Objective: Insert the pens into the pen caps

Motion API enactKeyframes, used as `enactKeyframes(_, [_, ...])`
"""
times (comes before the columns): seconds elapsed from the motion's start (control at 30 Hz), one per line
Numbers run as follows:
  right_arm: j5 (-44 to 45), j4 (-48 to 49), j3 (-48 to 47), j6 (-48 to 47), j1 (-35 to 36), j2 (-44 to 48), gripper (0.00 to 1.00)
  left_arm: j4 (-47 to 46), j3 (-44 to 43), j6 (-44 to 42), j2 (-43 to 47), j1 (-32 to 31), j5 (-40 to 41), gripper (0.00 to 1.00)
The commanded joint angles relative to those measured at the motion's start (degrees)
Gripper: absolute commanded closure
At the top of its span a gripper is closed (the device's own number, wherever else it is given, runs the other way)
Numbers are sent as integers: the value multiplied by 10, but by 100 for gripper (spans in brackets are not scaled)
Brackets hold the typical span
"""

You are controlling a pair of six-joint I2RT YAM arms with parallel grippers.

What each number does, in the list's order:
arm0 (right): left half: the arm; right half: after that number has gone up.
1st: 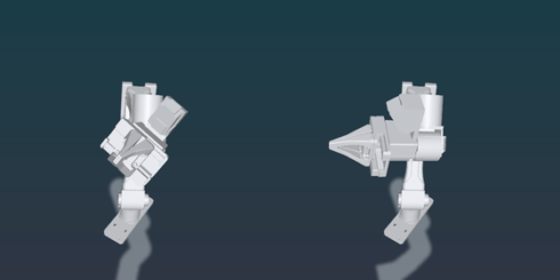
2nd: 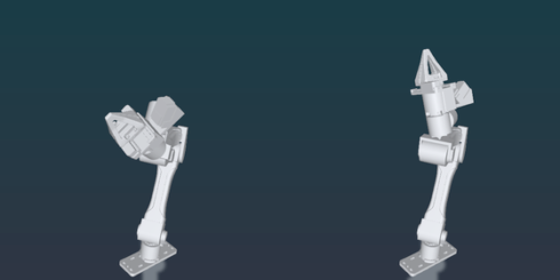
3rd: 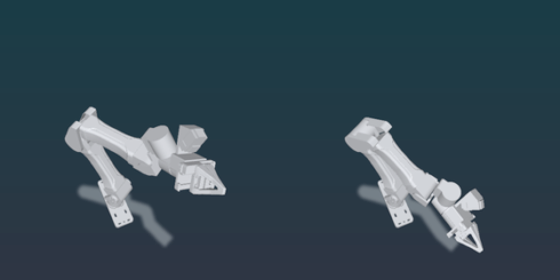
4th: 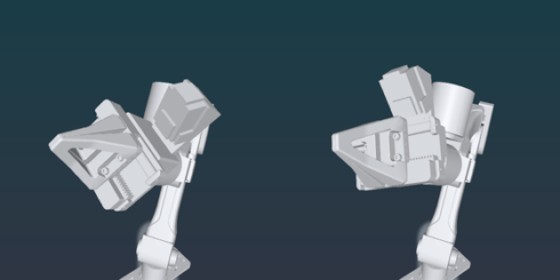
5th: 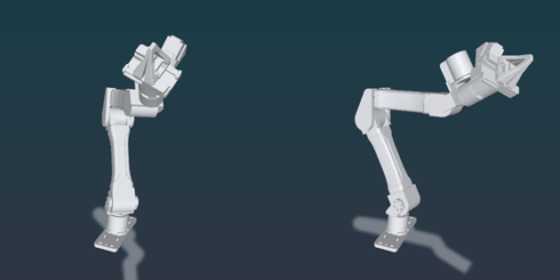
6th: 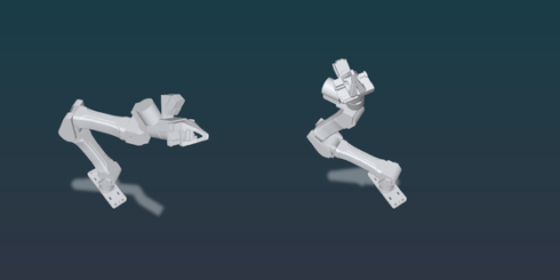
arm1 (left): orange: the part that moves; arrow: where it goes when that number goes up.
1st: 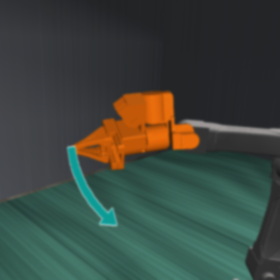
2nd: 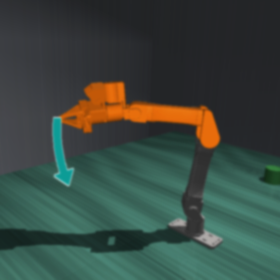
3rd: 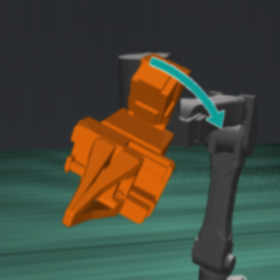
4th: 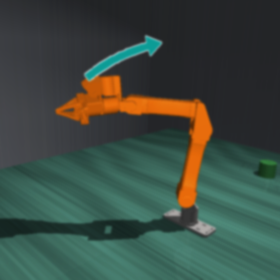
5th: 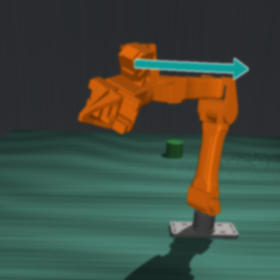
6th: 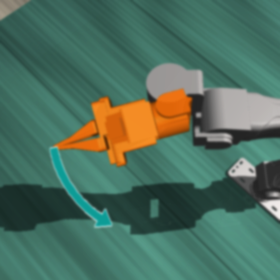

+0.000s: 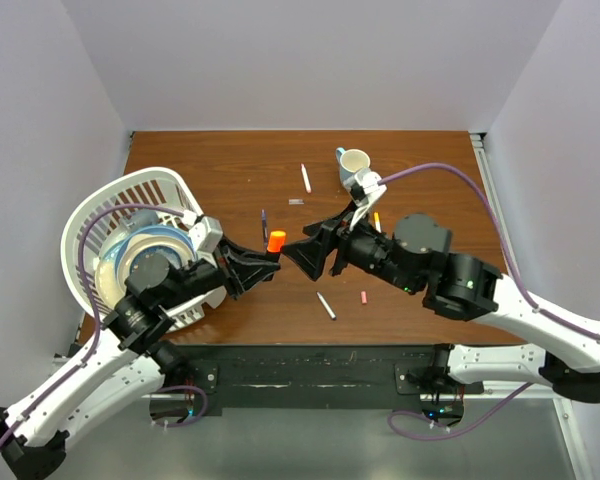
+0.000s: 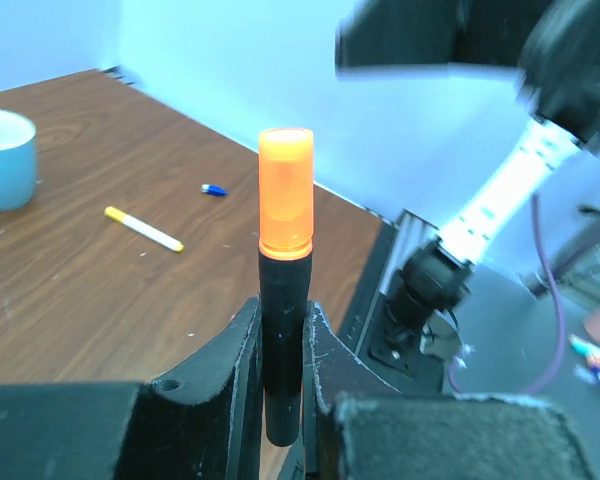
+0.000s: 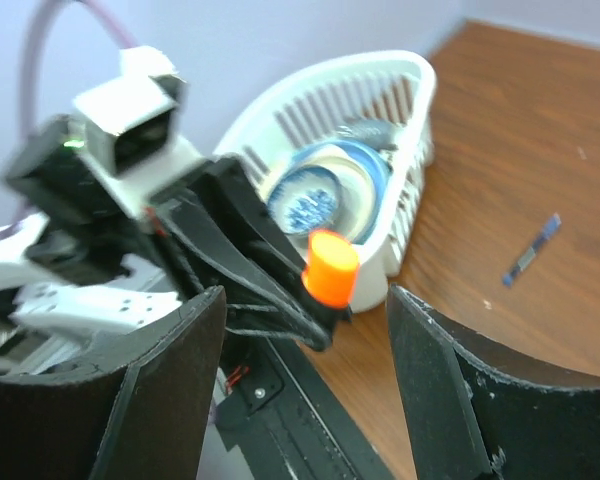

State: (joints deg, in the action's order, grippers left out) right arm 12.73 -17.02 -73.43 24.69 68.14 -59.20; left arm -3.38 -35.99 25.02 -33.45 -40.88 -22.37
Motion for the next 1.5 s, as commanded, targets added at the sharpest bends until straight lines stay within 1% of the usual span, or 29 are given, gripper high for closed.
enactKeyframes(0.0, [-125,-68,-77,-95,0,-11,31,-15,5,-30,19,1,-106,100])
enactKeyframes(0.03, [-145,-85,-107,-114,-1,-19,31,-20,4,-30,20,1,-119,100])
enactKeyframes(0.07, [-166,-123,-123,-121,-3,-26,31,-22,3,-30,19,1,-131,100])
enactKeyframes(0.13, [-185,-152,-158,-140,-5,-46,33,-26,0,-29,15,1,-162,100])
enactKeyframes(0.23, [-224,-183,-175,-166,-6,-57,35,-30,-3,-29,4,1,-196,100])
enactKeyframes(0.37, [-238,-246,-201,-197,-10,-80,37,-44,0,-24,0,2,-233,100])
enactKeyframes(0.43, [-256,-262,-210,-211,-11,-91,37,-55,4,-23,0,2,-243,100])
enactKeyframes(0.57, [-265,-291,-217,-228,-18,-104,35,-63,7,-23,-6,2,-263,100])
enactKeyframes(0.67, [-286,-294,-212,-235,-30,-110,35,-65,7,-24,-9,2,-270,100])
enactKeyframes(0.83, [-328,-283,-205,-234,-51,-117,40,-71,9,-25,-14,1,-274,100])
enactKeyframes(1.13, [-400,-242,-185,-211,-77,-117,41,-70,11,-30,-21,2,-276,100])
enactKeyframes(1.3, [-418,-239,-178,-208,-77,-127,51,-76,7,-30,-27,1,-275,100])
enactKeyframes(1.47, [-420,-238,-156,-206,-78,-124,58,-88,3,-27,-35,1,-272,100])
